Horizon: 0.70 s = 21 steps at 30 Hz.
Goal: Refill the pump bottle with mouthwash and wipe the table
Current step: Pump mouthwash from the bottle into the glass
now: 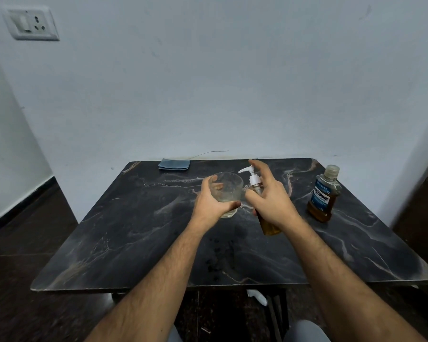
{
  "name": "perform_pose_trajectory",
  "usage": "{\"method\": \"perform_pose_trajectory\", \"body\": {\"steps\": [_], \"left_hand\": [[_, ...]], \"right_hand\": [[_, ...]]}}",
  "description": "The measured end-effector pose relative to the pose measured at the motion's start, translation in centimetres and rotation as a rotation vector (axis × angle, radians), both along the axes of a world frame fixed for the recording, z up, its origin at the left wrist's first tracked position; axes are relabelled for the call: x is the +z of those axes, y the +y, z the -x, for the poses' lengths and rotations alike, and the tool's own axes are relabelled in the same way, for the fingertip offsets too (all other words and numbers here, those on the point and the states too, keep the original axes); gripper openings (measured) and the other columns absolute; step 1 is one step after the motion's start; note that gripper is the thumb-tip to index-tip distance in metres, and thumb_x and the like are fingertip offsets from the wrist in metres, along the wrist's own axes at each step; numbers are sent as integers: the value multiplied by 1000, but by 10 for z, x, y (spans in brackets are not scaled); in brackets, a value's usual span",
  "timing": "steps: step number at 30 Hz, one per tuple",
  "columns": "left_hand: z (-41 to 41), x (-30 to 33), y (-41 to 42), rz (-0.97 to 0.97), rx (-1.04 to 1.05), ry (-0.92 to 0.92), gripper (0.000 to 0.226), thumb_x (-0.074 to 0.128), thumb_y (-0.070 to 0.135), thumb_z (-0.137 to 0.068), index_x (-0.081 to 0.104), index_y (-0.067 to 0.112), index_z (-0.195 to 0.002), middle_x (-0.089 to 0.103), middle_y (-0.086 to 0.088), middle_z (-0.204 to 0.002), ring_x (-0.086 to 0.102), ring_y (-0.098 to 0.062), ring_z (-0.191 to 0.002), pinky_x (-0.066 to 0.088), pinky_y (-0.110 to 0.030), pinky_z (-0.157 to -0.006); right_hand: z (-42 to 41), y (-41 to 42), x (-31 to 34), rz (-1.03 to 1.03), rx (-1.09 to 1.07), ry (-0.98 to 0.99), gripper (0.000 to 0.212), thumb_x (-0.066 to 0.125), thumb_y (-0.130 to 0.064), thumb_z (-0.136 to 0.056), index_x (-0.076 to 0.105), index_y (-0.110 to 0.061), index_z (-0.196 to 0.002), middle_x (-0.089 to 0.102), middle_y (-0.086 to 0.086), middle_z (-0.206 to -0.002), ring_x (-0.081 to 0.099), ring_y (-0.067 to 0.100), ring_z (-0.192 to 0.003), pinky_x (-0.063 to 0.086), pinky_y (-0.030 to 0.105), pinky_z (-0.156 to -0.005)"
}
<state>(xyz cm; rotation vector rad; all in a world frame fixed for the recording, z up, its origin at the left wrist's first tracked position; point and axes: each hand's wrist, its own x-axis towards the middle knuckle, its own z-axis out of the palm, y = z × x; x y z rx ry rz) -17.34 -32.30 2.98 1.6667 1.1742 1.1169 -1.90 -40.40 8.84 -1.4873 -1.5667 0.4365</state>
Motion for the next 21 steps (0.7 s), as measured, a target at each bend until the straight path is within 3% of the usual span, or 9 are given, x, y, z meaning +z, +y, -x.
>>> {"method": "perform_pose_trajectory", "body": {"steps": [2,4,5,7,9,12,17,21], "left_hand": [[1,-2,1,7,7,-9,108,94,43,-54,34,28,-142,61,10,-129,56,-14,-122,45,-42,-108],[3,-4,3,13,26,-28,105,94,40,-56,35,27,-141,60,9,-128,55,-15,-122,44,-42,-108],[4,-5,4,10,37,-36,102,94,38,-57,36,26,-140,60,10,-127,55,-15,-122,44,-41,-108],[6,-8,5,6,59,-50,98,94,34,-60,38,25,-139,59,9,-125,56,-14,-120,44,-38,-108],[10,-11,7,13,82,-65,96,93,32,-61,38,23,-139,58,6,-128,55,-14,-120,44,-35,-106],[13,-16,12,25,115,-84,96,93,30,-61,38,22,-140,56,6,-126,55,-15,-118,44,-32,-103],[18,-23,21,38,139,-82,98,93,34,-59,37,25,-139,58,5,-127,56,-15,-119,45,-37,-106],[21,-28,28,56,150,-74,101,93,39,-56,36,29,-138,58,3,-131,55,-16,-121,44,-41,-108]], "right_hand": [[-1,-1,-3,-56,-29,49,71,58,-18,-86,27,-45,-143,69,12,-79,67,29,-64,60,38,-73],[-3,0,-8,-104,-97,104,70,61,-19,-89,26,-38,-147,65,6,-77,66,23,-67,53,13,-75],[-4,0,-10,-118,-127,142,69,62,-20,-90,27,-35,-147,62,-1,-80,65,18,-71,52,14,-78],[-7,2,-17,-130,-139,229,68,61,-19,-89,27,-34,-146,59,-6,-91,67,22,-79,59,41,-82],[-9,4,-24,-119,-118,284,64,56,-10,-90,29,-28,-146,55,-6,-95,66,29,-87,57,52,-84],[-12,9,-34,-106,-145,229,59,54,-4,-91,33,-24,-141,48,-12,-97,57,17,-94,53,48,-91],[-19,23,-47,-53,-142,203,73,58,-7,-91,22,-30,-150,52,-15,-107,56,9,-97,45,27,-84],[-26,37,-53,-38,-160,158,71,61,-11,-91,25,-31,-148,56,1,-121,57,16,-108,48,37,-97]]}}
